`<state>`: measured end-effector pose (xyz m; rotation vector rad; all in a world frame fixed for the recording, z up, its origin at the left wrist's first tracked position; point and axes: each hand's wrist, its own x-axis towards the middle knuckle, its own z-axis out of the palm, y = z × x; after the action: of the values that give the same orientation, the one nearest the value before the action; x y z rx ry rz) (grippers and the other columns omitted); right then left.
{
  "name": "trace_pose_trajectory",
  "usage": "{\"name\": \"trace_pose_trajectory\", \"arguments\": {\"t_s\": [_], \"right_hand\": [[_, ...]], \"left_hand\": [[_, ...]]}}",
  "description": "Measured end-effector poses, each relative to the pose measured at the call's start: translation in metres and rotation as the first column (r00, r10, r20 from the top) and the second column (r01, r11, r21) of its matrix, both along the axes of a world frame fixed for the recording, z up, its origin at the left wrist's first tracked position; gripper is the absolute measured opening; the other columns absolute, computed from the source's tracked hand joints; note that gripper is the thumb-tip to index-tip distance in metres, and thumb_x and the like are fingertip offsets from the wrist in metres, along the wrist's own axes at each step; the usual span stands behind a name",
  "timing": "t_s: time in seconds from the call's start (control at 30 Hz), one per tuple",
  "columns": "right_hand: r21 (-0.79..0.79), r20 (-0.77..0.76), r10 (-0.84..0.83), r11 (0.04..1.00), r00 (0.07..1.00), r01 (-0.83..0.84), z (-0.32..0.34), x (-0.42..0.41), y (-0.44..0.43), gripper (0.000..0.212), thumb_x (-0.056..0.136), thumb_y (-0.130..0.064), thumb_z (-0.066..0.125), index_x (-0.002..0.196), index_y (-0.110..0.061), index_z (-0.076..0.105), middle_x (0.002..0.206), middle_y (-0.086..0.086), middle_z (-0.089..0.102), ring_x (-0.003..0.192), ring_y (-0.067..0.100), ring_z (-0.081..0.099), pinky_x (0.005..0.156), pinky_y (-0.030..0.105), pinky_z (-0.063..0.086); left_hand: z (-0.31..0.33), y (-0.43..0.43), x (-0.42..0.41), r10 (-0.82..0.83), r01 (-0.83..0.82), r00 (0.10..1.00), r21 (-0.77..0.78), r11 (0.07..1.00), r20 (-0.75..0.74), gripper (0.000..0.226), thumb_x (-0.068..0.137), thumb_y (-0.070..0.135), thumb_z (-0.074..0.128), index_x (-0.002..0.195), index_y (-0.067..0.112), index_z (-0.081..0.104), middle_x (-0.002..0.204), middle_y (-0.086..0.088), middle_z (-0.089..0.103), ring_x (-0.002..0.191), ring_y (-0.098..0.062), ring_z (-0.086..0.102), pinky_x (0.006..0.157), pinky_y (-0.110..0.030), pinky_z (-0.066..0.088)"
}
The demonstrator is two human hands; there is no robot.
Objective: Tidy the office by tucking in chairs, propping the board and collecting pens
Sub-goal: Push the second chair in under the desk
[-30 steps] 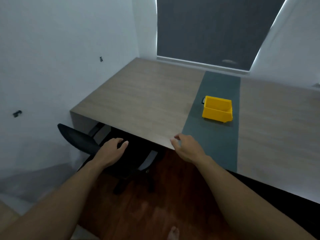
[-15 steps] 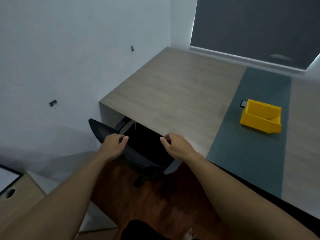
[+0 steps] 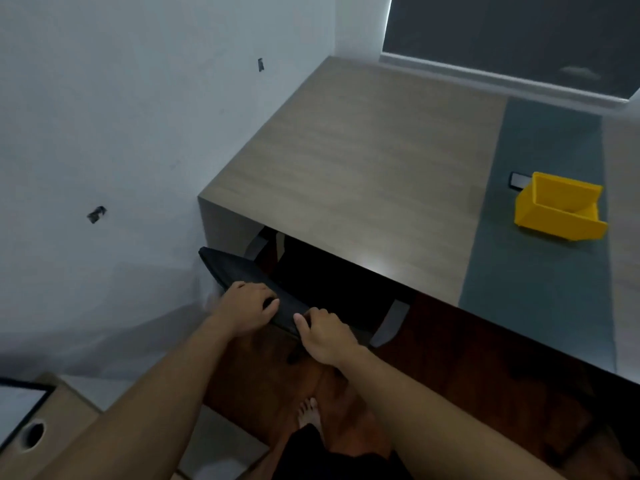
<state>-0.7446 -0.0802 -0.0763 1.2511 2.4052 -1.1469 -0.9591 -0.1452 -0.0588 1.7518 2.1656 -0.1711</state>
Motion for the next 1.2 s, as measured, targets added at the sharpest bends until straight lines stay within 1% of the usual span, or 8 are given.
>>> {"name": "trace_pose_trajectory", "arguments": {"t_s": [0.1, 0.17, 0.33, 0.53, 0.7, 0.83, 0.93, 1.2], "right_hand": [[0.124, 0.021, -0.05, 0.991, 0.999, 0.047, -0.007, -0.008, -0.005, 0.071, 0.102, -0.071, 0.017, 0.129, -0.02, 0.059, 0.125, 0.007, 0.063, 0.112, 0.032, 0.062, 0.094, 0.051, 0.052], [0.194, 0.012, -0.066, 0.979, 0.998, 0.062, -0.009, -0.011, -0.005, 0.066, 0.102, -0.069, 0.02, 0.123, -0.022, 0.061, 0.118, 0.005, 0.065, 0.104, 0.031, 0.065, 0.088, 0.049, 0.055], [0.3, 0.012, -0.093, 0.95, 0.996, 0.086, -0.008, -0.017, 0.005, 0.056, 0.104, -0.063, 0.027, 0.115, -0.022, 0.064, 0.109, 0.003, 0.067, 0.098, 0.03, 0.066, 0.075, 0.041, 0.052], [0.357, 0.037, -0.134, 0.927, 0.99, 0.113, -0.007, -0.017, 0.032, 0.056, 0.1, -0.063, 0.028, 0.113, -0.024, 0.066, 0.11, 0.003, 0.069, 0.098, 0.03, 0.067, 0.075, 0.042, 0.051], [0.484, 0.015, -0.19, 0.861, 0.982, 0.159, -0.008, -0.019, 0.05, 0.047, 0.1, -0.055, 0.032, 0.093, -0.021, 0.065, 0.092, 0.002, 0.068, 0.083, 0.029, 0.066, 0.064, 0.038, 0.046], [0.601, 0.035, -0.313, 0.766, 0.949, 0.231, -0.01, -0.03, 0.053, 0.049, 0.102, -0.044, 0.033, 0.075, -0.017, 0.064, 0.076, 0.004, 0.066, 0.065, 0.03, 0.063, 0.059, 0.036, 0.042], [0.622, 0.032, -0.365, 0.736, 0.93, 0.268, -0.009, -0.041, 0.058, 0.05, 0.102, -0.04, 0.035, 0.067, -0.016, 0.062, 0.068, 0.004, 0.063, 0.058, 0.03, 0.059, 0.062, 0.036, 0.037], [0.572, -0.003, -0.344, 0.769, 0.939, 0.284, -0.011, -0.051, 0.088, 0.042, 0.096, -0.049, 0.034, 0.073, -0.021, 0.057, 0.078, 0.002, 0.063, 0.072, 0.029, 0.062, 0.061, 0.037, 0.04]], "left_hand": [[-0.011, 0.006, -0.008, -0.046, 0.052, 0.996, 0.083, 0.995, -0.073, 0.054, 0.1, 0.055, 0.034, 0.12, 0.031, 0.078, 0.124, 0.011, 0.076, 0.106, -0.01, 0.069, 0.098, -0.038, 0.044], [-0.017, 0.009, -0.011, -0.04, 0.052, 0.995, 0.13, 0.99, -0.092, 0.052, 0.096, 0.056, 0.037, 0.112, 0.032, 0.08, 0.116, 0.012, 0.078, 0.098, -0.009, 0.07, 0.093, -0.037, 0.046], [-0.022, 0.022, -0.019, -0.03, 0.046, 0.996, 0.189, 0.981, -0.087, 0.049, 0.091, 0.056, 0.041, 0.1, 0.031, 0.082, 0.102, 0.011, 0.081, 0.092, -0.009, 0.073, 0.094, -0.038, 0.048], [-0.026, 0.046, -0.018, -0.006, 0.026, 0.997, 0.254, 0.967, -0.077, 0.049, 0.09, 0.059, 0.042, 0.093, 0.031, 0.082, 0.09, 0.009, 0.081, 0.085, -0.012, 0.073, 0.091, -0.037, 0.049], [-0.026, 0.067, -0.017, -0.007, 0.033, 0.996, 0.285, 0.958, -0.09, 0.049, 0.089, 0.057, 0.041, 0.091, 0.029, 0.082, 0.088, 0.007, 0.081, 0.084, -0.015, 0.073, 0.089, -0.037, 0.047], [-0.026, 0.085, -0.023, 0.0, 0.027, 0.996, 0.309, 0.951, -0.088, 0.045, 0.087, 0.052, 0.043, 0.09, 0.029, 0.082, 0.086, 0.005, 0.08, 0.082, -0.018, 0.073, 0.086, -0.037, 0.044], [-0.025, 0.097, -0.03, 0.011, 0.021, 0.995, 0.322, 0.947, -0.098, 0.041, 0.085, 0.047, 0.047, 0.091, 0.029, 0.083, 0.084, 0.002, 0.08, 0.081, -0.021, 0.073, 0.085, -0.037, 0.045], [-0.024, 0.117, -0.041, 0.034, -0.003, 0.995, 0.312, 0.95, -0.094, 0.041, 0.084, 0.047, 0.046, 0.09, 0.029, 0.083, 0.08, 0.001, 0.079, 0.078, -0.022, 0.071, 0.085, -0.038, 0.045]]}}
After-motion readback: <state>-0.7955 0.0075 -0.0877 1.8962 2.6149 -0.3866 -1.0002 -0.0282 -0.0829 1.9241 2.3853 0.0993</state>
